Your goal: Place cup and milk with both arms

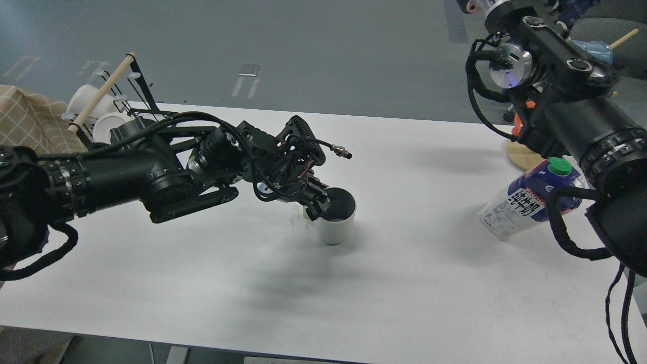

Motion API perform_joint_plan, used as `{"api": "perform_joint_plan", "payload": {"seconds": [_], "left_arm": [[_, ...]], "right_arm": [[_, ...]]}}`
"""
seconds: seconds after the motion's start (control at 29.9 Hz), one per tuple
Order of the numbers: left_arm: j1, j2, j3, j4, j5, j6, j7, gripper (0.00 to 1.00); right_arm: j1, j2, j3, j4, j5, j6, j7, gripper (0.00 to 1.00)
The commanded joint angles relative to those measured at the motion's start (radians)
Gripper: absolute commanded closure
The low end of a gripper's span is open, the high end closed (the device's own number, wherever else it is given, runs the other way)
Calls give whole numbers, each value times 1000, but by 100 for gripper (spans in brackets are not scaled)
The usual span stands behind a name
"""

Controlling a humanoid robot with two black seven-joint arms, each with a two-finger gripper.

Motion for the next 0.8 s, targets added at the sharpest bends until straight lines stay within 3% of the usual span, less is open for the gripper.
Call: {"api": "perform_joint_plan", "payload": {"seconds": [0.0,0.13,0.2,0.54,0.77], "left_arm": [[4,-3,-2,-2,0,0,-1,32],[-20,8,-8,-6,-23,0,-20,12],[-48,12,-9,-9,-66,0,-27,9],[-230,152,-49,-72,-383,0,-28,6],[-188,319,-280,-71,-871,0,-12,4]], "right_arm": [[-1,0,0,0,0,0,0,0],[-3,0,0,0,-1,0,0,0],[-4,0,-2,-1,-1,0,0,0],[-14,0,-6,5,-1,6,0,0],[0,-29,-257,101,-5,2,0,0]]}}
